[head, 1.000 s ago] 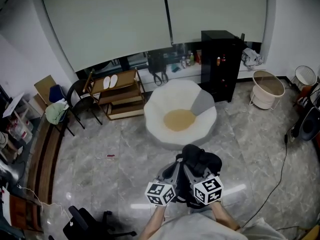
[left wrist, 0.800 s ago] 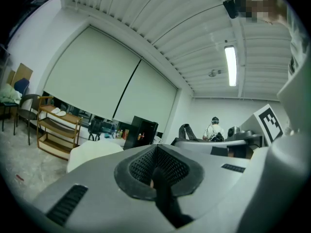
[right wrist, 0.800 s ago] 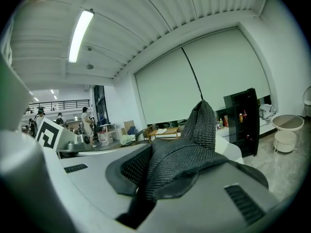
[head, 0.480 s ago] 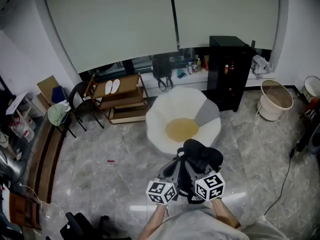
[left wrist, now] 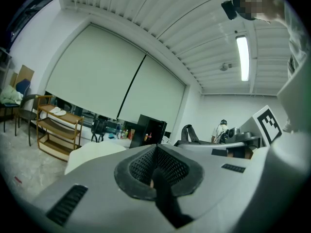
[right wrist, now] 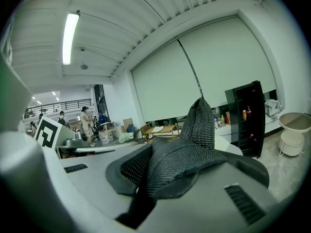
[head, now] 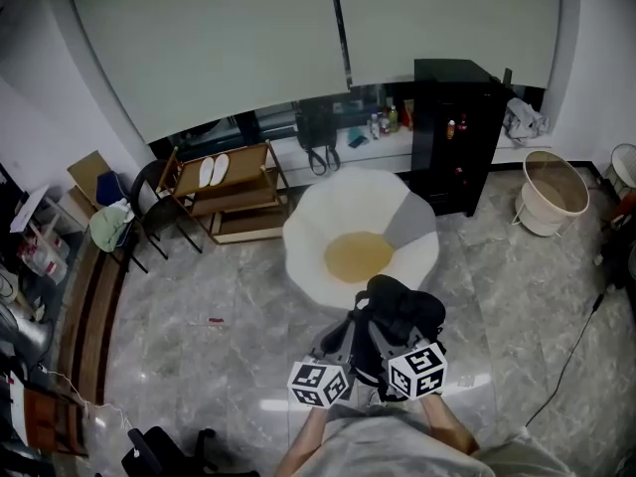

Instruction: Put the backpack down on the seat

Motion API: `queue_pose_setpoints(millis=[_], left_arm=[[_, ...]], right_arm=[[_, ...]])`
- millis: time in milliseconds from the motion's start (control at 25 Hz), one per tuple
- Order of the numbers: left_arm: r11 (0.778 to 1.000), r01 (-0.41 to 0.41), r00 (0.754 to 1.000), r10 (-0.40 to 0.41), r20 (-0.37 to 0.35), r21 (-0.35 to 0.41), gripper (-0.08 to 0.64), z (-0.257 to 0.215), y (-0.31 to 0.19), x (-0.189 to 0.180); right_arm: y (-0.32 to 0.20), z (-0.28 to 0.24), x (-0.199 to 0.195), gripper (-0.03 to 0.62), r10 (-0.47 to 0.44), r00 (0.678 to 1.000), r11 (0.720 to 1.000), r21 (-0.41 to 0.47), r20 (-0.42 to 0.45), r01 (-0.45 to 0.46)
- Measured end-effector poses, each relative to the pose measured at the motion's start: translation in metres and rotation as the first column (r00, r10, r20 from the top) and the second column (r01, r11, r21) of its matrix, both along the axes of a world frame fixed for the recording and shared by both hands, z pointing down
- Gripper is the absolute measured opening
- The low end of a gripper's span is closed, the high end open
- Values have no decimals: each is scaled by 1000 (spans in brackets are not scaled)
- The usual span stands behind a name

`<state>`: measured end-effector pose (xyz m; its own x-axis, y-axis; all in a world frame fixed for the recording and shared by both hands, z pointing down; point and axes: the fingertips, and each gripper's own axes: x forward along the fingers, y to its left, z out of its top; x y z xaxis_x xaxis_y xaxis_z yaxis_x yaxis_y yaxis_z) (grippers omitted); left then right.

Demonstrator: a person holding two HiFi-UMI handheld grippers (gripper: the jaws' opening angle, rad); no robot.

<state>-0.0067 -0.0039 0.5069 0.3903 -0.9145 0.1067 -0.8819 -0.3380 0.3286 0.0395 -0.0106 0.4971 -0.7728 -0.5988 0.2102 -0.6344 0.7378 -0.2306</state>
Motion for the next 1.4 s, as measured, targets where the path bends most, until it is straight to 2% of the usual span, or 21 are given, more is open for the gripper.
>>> queue_pose_setpoints(millis=[440,680,1080,1400], left_arm=[[998,-27,999,25,-28,-56,31,30,-25,20],[998,-12,999,10,-33,-57,31,35,-40,15],[1000,27,999,-27,-24,-10,31,31,-91,-19],[1000,20,1000,-21,-17,-16,31,33,-167,-58]], right_arm=[[-18,36,17,46,7,1000,997,-82,-25,-9],[-35,41,12,46,-10,999,997,-82,-37,7],[-98,31,-18,47,-37,999,999,-30,-32,36],[-167,30,-53,46,-50,999,998,-24,-1,50]])
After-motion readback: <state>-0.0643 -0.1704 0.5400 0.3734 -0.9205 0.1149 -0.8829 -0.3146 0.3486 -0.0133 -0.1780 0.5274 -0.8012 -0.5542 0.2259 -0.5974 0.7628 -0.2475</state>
